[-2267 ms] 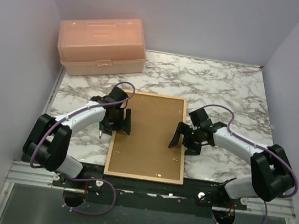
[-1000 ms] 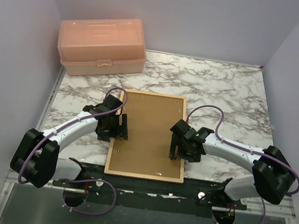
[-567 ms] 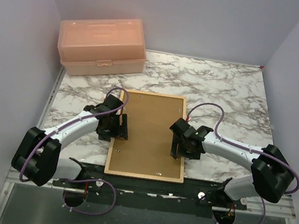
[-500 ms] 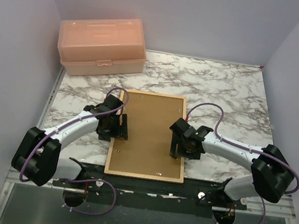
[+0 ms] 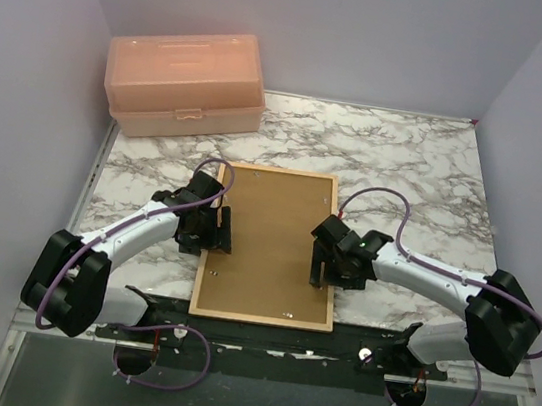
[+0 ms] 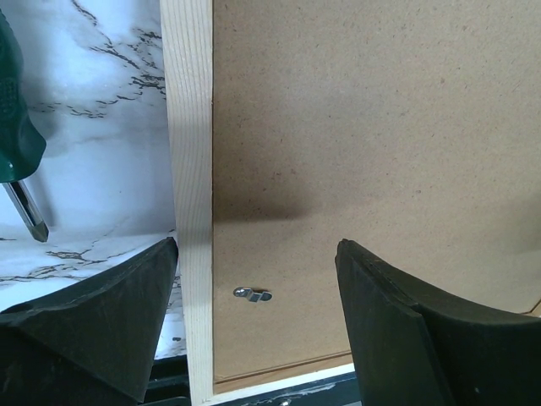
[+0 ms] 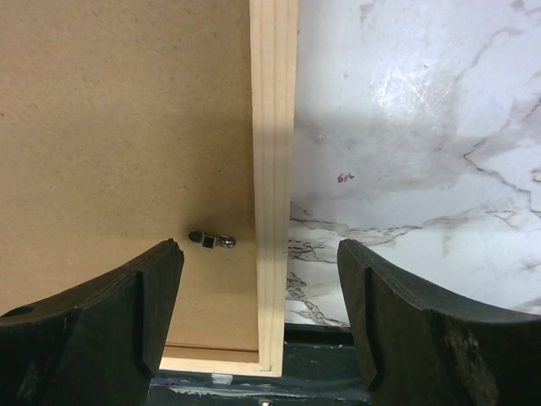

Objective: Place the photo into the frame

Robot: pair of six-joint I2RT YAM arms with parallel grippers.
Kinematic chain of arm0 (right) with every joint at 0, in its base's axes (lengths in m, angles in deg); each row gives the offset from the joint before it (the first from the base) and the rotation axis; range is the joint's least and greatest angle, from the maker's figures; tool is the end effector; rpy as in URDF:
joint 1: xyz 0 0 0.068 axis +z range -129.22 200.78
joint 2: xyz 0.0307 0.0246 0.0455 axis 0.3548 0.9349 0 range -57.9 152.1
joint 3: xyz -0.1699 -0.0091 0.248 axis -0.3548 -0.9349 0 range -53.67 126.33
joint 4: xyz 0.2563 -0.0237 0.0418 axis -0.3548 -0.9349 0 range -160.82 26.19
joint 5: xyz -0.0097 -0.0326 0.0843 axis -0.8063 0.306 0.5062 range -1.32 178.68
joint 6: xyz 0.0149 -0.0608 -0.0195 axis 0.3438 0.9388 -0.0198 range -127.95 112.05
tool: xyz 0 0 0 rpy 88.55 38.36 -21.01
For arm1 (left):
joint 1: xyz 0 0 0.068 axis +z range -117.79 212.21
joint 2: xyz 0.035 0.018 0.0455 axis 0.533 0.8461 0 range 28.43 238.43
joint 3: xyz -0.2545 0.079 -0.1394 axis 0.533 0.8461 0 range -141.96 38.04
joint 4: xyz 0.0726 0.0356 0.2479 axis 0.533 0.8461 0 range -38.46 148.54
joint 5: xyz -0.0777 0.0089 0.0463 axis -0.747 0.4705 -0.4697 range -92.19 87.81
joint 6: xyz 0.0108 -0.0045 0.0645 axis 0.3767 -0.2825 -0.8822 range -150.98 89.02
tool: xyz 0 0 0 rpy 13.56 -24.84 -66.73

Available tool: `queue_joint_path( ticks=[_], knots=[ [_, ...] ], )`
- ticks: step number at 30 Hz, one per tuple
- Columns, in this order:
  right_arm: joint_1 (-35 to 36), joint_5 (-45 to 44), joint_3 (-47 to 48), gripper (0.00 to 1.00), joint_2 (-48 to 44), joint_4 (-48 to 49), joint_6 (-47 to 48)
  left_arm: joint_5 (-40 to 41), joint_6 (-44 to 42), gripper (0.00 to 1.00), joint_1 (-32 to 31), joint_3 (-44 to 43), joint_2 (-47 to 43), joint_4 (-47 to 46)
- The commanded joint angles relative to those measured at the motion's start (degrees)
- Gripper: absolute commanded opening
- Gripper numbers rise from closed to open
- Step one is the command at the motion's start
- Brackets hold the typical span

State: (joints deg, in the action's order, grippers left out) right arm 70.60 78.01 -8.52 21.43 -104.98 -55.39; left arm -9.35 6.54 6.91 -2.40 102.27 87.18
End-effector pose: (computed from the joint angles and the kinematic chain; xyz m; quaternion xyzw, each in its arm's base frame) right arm 0.1577 0.1719 0.1930 -0.0086 0.9876 0.0344 0.1532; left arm 0.1964 -0.0999 0.1935 -0.0931 0.9770 -0.1470 0.1230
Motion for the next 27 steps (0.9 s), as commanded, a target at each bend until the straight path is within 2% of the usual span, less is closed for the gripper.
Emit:
queue_joint_path(
  ticks=[1,19,22,27],
  knots=[
    [0.2,2.38,-1.41,0.81,-0.2,0.02,1.53,-1.38,-0.6,0.76,-0.01,0.68,0.49,-1.35],
    [0.18,-1.74,-0.05,0.72,4.54,4.8,1.97,-1.38,-1.03,0.73,-0.01,0.8,1.57,-1.72],
    [0.13,-2.06,0.37,0.56,5.71,5.12,1.92,-1.37,-1.11,0.71,-0.01,0.92,1.65,-1.82],
    [0.11,-2.45,0.59,0.41,7.21,4.59,1.45,-0.94,-1.57,0.69,0.03,1.05,1.91,-1.72]
  ],
)
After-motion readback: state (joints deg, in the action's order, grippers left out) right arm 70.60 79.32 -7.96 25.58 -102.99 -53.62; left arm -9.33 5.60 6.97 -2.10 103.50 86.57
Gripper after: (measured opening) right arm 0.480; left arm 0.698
